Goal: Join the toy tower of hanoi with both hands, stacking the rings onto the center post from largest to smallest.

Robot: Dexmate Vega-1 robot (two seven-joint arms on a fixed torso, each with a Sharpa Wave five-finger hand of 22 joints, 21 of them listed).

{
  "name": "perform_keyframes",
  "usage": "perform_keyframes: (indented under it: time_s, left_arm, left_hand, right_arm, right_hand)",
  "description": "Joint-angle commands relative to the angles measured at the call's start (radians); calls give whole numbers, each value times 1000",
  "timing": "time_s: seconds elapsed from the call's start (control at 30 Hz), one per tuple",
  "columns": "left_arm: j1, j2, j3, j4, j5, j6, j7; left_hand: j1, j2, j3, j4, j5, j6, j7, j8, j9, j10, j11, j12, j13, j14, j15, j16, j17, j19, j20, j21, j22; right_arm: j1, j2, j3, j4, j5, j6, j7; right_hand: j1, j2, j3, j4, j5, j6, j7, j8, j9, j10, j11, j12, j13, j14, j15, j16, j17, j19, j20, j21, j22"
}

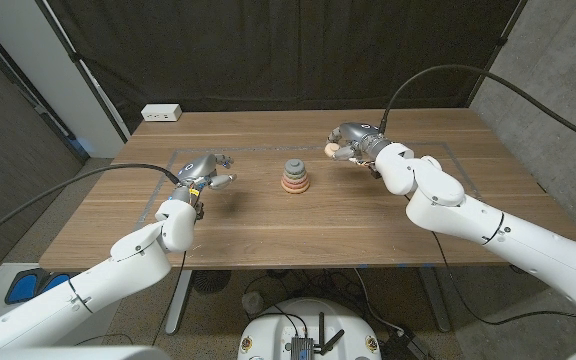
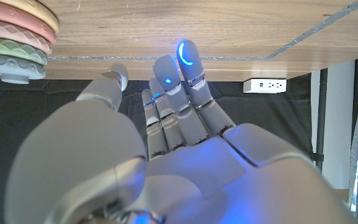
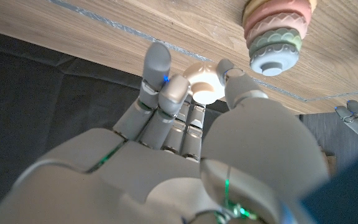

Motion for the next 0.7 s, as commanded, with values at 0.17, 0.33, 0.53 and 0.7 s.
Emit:
perform_keyframes:
  time_s: [0.17, 0.33, 0.53, 0.7]
  left_arm:
    - [26, 3, -19, -9, -6, 6, 13]
    - [32, 4, -23, -10, -9, 5, 15]
    - [32, 7, -23, -12, -10, 9, 10]
    - [31, 6, -21, -12, -9, 11, 11]
  left_hand:
    - [-8, -2, 7, -3, 0, 9, -3, -4, 2, 6, -3, -6, 3, -7, -37, 5, 0, 1, -120, 4, 0]
    - [-8, -2, 6, -3, 0, 9, -2, -4, 2, 5, -1, -6, 4, -7, -37, 5, -2, 1, -120, 3, -1]
    - [-8, -2, 6, -3, 0, 6, -2, -5, 2, 4, -1, -6, 4, -7, -37, 6, -3, 1, -120, 3, -1]
    - [-8, -3, 6, -3, 0, 6, -2, -5, 2, 5, -1, -6, 4, -7, -37, 6, -3, 1, -120, 4, 0]
  right_arm:
    - [24, 68, -9, 37, -58, 79, 61]
    - [32, 87, -14, 49, -70, 93, 77]
    - [47, 114, -24, 71, -83, 101, 96]
    - [57, 129, -34, 83, -102, 100, 111]
  right_hand:
    - [44, 45, 18, 12, 6, 27, -12, 5, 6, 99, -73, 1, 50, 4, 2, 5, 3, 8, -40, -4, 5]
    - [44, 45, 19, 12, 6, 28, -12, 5, 6, 97, -76, -2, 50, 2, 2, 4, 1, 6, -40, -6, 3]
    - [43, 46, 19, 13, 6, 29, -13, 4, 6, 102, -73, -3, 51, 6, 2, 9, 5, 5, -40, -6, 4]
    - [43, 46, 19, 13, 6, 29, -12, 3, 6, 103, -72, -4, 52, 5, 2, 10, 5, 6, -40, -5, 5]
